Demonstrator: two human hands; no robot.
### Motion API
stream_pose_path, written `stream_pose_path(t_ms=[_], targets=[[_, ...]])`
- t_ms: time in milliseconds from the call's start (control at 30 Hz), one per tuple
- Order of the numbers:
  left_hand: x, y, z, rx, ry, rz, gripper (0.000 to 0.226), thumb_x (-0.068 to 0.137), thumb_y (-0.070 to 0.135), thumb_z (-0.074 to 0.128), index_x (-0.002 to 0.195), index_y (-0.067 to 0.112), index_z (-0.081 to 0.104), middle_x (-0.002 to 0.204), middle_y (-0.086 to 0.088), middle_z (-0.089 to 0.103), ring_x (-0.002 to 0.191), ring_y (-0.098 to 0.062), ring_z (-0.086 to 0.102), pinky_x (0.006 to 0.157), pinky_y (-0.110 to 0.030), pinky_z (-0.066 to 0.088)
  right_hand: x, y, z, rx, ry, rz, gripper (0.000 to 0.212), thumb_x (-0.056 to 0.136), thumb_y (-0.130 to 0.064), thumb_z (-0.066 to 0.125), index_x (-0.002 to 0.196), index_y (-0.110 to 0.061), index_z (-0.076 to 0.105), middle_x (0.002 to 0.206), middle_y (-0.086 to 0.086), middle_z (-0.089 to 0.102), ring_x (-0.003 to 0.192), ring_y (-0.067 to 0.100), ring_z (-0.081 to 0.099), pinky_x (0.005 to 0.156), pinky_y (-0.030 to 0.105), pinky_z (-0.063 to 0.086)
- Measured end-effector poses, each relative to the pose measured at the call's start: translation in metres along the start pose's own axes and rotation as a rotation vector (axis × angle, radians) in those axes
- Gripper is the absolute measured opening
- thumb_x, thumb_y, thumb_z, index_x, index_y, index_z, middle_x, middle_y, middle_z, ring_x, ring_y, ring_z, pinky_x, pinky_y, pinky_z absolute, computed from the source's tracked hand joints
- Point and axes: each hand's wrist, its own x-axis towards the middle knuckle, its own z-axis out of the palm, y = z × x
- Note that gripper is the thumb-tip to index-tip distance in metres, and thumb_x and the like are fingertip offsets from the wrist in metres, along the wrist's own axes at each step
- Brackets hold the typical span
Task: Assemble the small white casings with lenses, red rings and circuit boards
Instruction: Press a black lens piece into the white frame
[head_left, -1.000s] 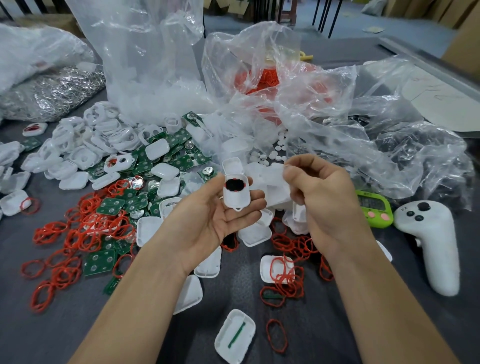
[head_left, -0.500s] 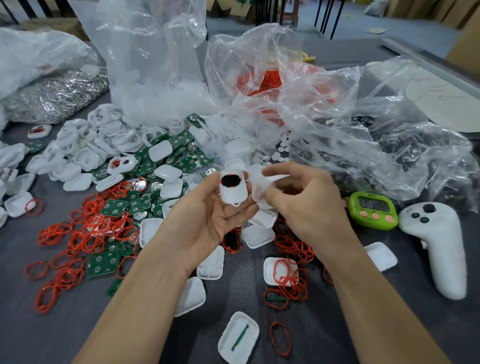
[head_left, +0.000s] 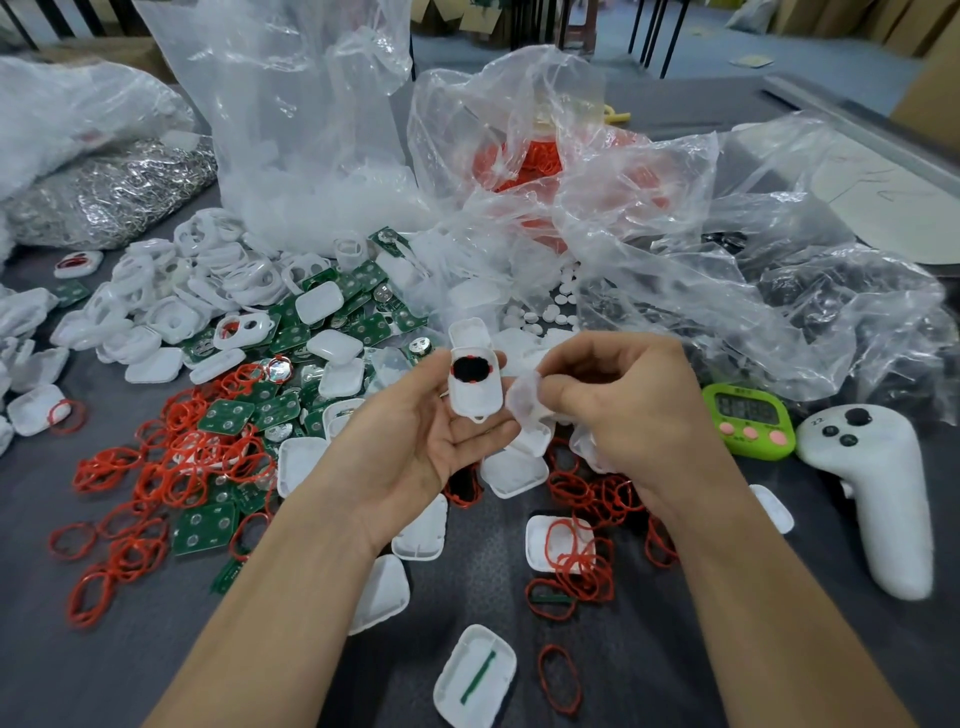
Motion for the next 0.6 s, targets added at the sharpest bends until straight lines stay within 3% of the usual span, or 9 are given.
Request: stream_pose_path(t_ms=[100, 200, 433, 600], targets=[[-0.001, 0.0, 0.002, 0.001, 0.003, 0.01, 0.047, 0.095, 0.04, 0.054, 0.12, 0.006, 0.073, 0.118, -0.019, 0.074, 0.097, -0.027, 0.077, 0.076, -0.033, 0.062, 0.0, -0.003, -0.001, 0.338, -0.02, 0.131, 0.027, 0.081, 0.008, 0.075, 0.069, -0.016, 0.076, 0.059, 0.004, 0.065, 0.048, 0.012, 0.054, 0.046, 0.019, 0.044], [-0.001, -0.001, 0.005, 0.028, -0.003, 0.022, 0.043, 0.094, 0.041, 0.052, 0.109, 0.013, 0.081, 0.119, -0.017, 0.075, 0.101, -0.026, 0.076, 0.079, -0.033, 0.062, -0.002, -0.006, 0.005, 0.494, -0.059, 0.198, 0.022, 0.083, 0.01, 0.073, 0.074, -0.01, 0.075, 0.058, 0.008, 0.062, 0.046, 0.012, 0.052, 0.043, 0.019, 0.04], [-0.003, -0.002, 0.007, 0.068, -0.067, 0.022, 0.038, 0.09, 0.037, 0.052, 0.103, 0.02, 0.083, 0.118, -0.015, 0.075, 0.099, -0.024, 0.076, 0.084, -0.036, 0.062, -0.004, -0.003, 0.01, 0.334, -0.006, 0.129, 0.022, 0.082, 0.005, 0.077, 0.072, -0.015, 0.078, 0.056, 0.008, 0.066, 0.045, 0.011, 0.055, 0.043, 0.019, 0.042], [-0.004, -0.002, 0.007, 0.056, -0.072, 0.018, 0.04, 0.09, 0.034, 0.053, 0.107, 0.011, 0.081, 0.115, -0.017, 0.075, 0.098, -0.026, 0.076, 0.084, -0.037, 0.062, -0.003, 0.0, 0.012, 0.142, 0.036, 0.039, 0.015, 0.08, -0.008, 0.08, 0.077, -0.023, 0.079, 0.062, 0.004, 0.073, 0.051, 0.014, 0.064, 0.053, 0.022, 0.048]])
